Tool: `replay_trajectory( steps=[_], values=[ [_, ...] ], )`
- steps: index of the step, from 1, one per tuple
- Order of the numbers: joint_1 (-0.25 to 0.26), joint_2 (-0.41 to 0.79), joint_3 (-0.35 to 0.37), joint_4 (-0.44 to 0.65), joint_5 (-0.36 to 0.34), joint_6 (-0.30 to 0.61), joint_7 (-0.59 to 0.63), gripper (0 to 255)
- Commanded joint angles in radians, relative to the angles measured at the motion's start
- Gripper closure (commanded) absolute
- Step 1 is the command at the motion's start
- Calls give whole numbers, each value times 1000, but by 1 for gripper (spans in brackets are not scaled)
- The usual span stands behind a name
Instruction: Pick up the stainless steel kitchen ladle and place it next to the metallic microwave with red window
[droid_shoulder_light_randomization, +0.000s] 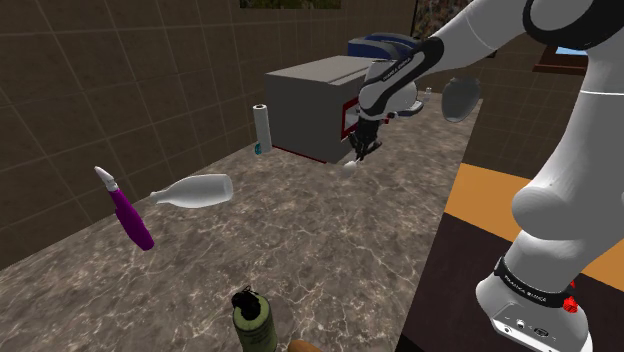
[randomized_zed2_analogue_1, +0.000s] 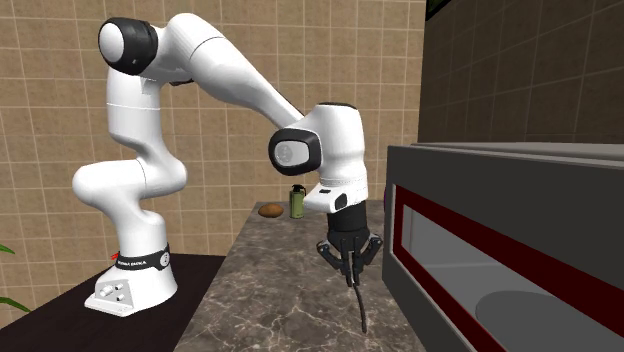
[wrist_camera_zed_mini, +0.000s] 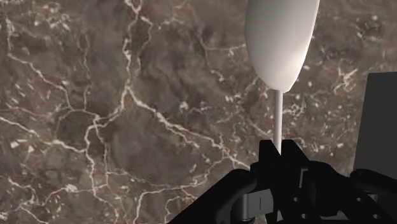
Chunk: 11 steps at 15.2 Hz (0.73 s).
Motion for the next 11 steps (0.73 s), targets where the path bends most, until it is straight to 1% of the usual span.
replay_trajectory(
  steps=[1, 9, 11],
  values=[
    [1, 15, -2, -9, -5, 25, 2, 255],
    [12, 96, -14, -29, -37, 122, 18, 255],
    [12, 96, -15, -29, -37, 122, 18, 255]
  ],
)
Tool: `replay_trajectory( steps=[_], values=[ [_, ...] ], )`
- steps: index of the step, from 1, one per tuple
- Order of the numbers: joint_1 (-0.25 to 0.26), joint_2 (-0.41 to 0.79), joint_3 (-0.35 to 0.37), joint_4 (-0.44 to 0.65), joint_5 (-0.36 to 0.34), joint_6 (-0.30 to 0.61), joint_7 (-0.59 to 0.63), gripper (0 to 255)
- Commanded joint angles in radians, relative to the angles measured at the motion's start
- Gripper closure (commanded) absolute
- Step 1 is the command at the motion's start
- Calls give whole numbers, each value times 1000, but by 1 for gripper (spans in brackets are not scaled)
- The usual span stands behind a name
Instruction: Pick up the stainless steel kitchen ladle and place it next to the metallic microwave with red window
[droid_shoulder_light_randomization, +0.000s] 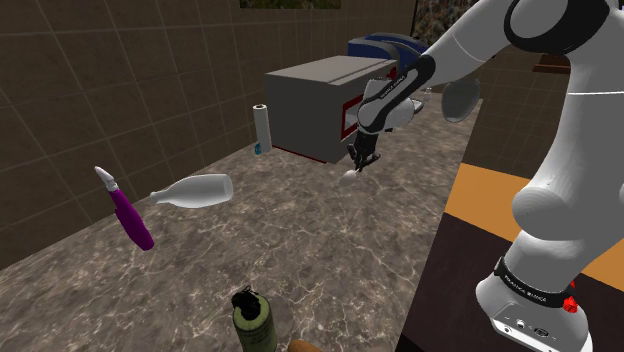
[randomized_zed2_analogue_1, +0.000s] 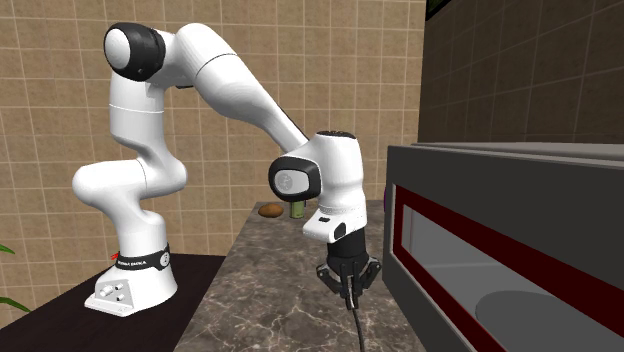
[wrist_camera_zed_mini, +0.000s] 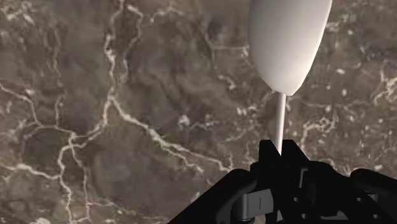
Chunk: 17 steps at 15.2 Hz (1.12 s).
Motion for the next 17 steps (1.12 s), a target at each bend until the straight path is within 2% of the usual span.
replay_trajectory(
  steps=[1, 5, 6, 11, 15, 17],
  values=[
    [1, 4, 0, -1, -1, 4, 0, 255],
    [1, 4, 0, -1, -1, 4, 0, 255],
    [1, 5, 0, -1, -1, 4, 0, 0],
    [1, 4, 0, -1, -1, 4, 0, 0],
    [-20, -101, 15, 5, 41, -105, -30, 0],
    [-19, -101, 14, 5, 41, -105, -30, 0]
  ],
)
